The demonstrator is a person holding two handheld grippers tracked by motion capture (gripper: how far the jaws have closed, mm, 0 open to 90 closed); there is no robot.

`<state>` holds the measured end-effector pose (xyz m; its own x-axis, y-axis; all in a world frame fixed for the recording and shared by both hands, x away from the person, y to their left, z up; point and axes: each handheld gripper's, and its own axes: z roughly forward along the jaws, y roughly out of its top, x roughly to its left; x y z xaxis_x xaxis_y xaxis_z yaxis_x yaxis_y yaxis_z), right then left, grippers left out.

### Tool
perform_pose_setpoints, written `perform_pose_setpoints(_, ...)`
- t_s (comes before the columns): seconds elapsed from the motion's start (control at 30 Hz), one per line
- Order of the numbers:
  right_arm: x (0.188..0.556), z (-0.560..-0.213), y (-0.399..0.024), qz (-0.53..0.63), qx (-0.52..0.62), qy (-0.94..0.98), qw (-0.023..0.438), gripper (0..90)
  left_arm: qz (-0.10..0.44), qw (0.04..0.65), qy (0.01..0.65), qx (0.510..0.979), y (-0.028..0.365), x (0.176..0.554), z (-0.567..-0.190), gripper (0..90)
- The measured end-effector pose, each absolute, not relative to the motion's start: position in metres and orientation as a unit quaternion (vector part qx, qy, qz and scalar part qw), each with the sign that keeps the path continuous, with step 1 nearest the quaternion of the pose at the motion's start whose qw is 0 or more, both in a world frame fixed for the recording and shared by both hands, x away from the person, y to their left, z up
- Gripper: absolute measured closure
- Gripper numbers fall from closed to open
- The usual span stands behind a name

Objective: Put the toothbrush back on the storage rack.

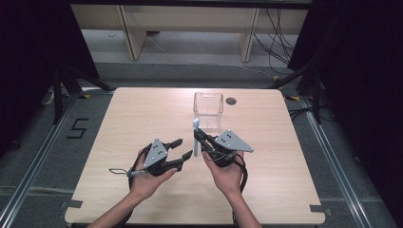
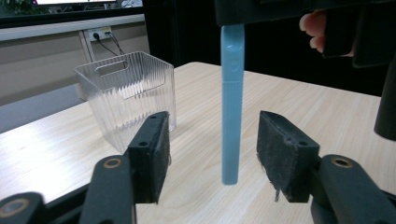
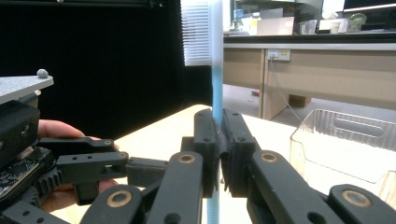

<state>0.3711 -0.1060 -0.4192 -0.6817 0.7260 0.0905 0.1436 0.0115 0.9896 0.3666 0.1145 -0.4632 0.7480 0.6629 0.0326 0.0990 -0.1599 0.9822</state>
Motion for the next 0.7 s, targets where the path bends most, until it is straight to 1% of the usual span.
perform_pose_setpoints(0.03, 0.372, -0.419, -0.107, 0.622, 0.322, 0.672, 0.24, 85.9, 0.239, 0.59, 0.265, 0.725, 0.116, 0.367, -0.464, 42.3)
perform_pose_setpoints(0.1, 0.37, -0.418, -0.107, 0.624, 0.327, 0.671, 0.231, 85.9, 0.239, 0.587, 0.267, 0.726, 0.118, 0.367, -0.464, 41.2)
perform_pose_setpoints(0.17, 0.371, -0.418, -0.109, 0.624, 0.324, 0.67, 0.24, 85.9, 0.239, 0.585, 0.269, 0.727, 0.121, 0.366, -0.466, 40.6)
perform_pose_setpoints(0.2, 0.371, -0.418, -0.109, 0.625, 0.327, 0.669, 0.234, 85.9, 0.238, 0.591, 0.268, 0.723, 0.121, 0.367, -0.467, 40.5)
perform_pose_setpoints(0.23, 0.37, -0.418, -0.109, 0.626, 0.329, 0.667, 0.235, 85.9, 0.239, 0.584, 0.272, 0.726, 0.123, 0.366, -0.467, 40.3)
perform_pose_setpoints(0.27, 0.371, -0.417, -0.111, 0.622, 0.327, 0.668, 0.245, 85.9, 0.24, 0.584, 0.272, 0.726, 0.124, 0.367, -0.468, 40.1)
perform_pose_setpoints(0.33, 0.371, -0.417, -0.111, 0.625, 0.33, 0.667, 0.236, 85.9, 0.241, 0.582, 0.276, 0.727, 0.127, 0.366, -0.469, 39.9)
perform_pose_setpoints(0.37, 0.371, -0.417, -0.112, 0.624, 0.327, 0.666, 0.244, 85.8, 0.241, 0.579, 0.277, 0.728, 0.128, 0.366, -0.469, 39.7)
perform_pose_setpoints(0.4, 0.371, -0.417, -0.113, 0.62, 0.33, 0.669, 0.241, 85.8, 0.242, 0.579, 0.278, 0.728, 0.13, 0.366, -0.47, 39.6)
perform_pose_setpoints(0.43, 0.37, -0.417, -0.112, 0.624, 0.335, 0.666, 0.233, 85.8, 0.241, 0.578, 0.28, 0.727, 0.131, 0.366, -0.471, 39.6)
perform_pose_setpoints(0.57, 0.372, -0.418, -0.114, 0.625, 0.329, 0.663, 0.245, 85.8, 0.243, 0.574, 0.284, 0.728, 0.137, 0.366, -0.473, 39.6)
perform_pose_setpoints(0.63, 0.372, -0.418, -0.115, 0.626, 0.336, 0.663, 0.236, 85.8, 0.245, 0.572, 0.286, 0.728, 0.141, 0.365, -0.473, 39.7)
perform_pose_setpoints(0.67, 0.373, -0.418, -0.116, 0.623, 0.332, 0.663, 0.249, 85.8, 0.246, 0.572, 0.288, 0.727, 0.143, 0.366, -0.474, 39.6)
perform_pose_setpoints(0.7, 0.373, -0.418, -0.117, 0.622, 0.332, 0.664, 0.248, 85.8, 0.247, 0.574, 0.29, 0.725, 0.144, 0.366, -0.474, 39.6)
